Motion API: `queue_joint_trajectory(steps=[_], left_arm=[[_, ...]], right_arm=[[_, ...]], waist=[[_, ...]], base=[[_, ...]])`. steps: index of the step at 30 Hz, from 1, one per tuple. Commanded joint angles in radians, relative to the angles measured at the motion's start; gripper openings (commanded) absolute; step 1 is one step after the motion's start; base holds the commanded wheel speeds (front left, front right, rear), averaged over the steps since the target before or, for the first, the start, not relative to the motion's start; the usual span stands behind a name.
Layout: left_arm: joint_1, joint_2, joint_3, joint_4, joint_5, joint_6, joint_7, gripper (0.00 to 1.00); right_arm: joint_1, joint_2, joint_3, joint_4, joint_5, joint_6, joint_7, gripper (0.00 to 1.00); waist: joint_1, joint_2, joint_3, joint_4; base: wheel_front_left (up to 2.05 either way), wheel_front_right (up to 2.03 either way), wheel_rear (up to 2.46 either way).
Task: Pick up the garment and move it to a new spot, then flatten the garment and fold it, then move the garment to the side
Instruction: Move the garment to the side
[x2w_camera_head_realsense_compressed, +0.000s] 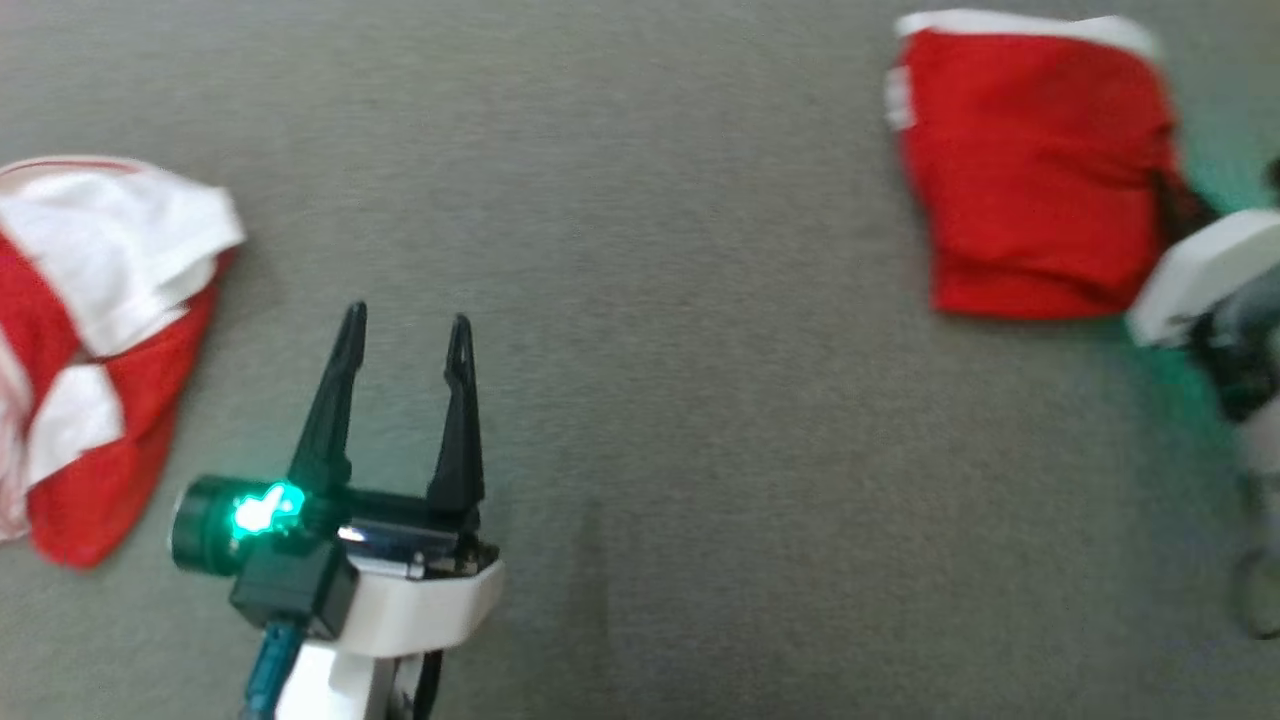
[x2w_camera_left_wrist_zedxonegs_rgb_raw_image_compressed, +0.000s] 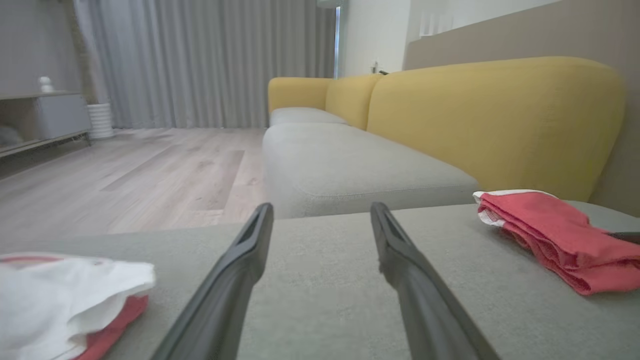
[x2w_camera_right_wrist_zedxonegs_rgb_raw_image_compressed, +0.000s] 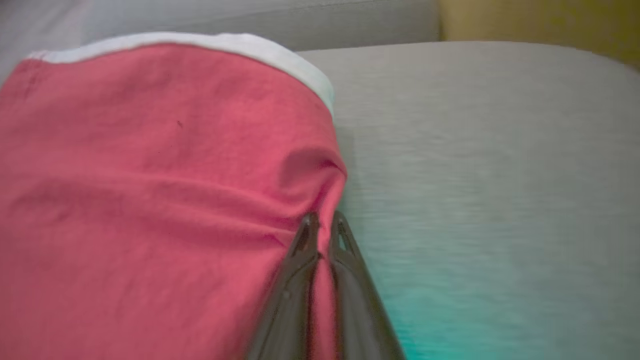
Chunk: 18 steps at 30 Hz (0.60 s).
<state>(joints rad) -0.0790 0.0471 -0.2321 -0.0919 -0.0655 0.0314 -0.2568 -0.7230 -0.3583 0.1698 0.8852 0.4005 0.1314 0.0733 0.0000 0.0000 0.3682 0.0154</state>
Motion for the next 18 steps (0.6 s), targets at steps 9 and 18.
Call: queue_joint_trajectory(steps=[9, 18], left_arm=[[-0.118, 0.007, 0.027, -0.059, 0.039, -0.062, -0.005, 1.0], [-0.174, 0.007, 0.014, -0.062, 0.048, -0.082, -0.005, 1.0]], right_arm=[[-0.073, -0.266, 0.007, -0.088, -0.024, -0.001, 0.048, 0.0], [-0.117, -0.338, -0.115, -0.121, -0.164, -0.001, 0.026, 0.0]], waist=[[0.0, 0.0, 0.177, -0.13], [0.0, 0.0, 0.25, -0.13]], base=[[0.0, 0.0, 0.0], [0.0, 0.0, 0.0]])
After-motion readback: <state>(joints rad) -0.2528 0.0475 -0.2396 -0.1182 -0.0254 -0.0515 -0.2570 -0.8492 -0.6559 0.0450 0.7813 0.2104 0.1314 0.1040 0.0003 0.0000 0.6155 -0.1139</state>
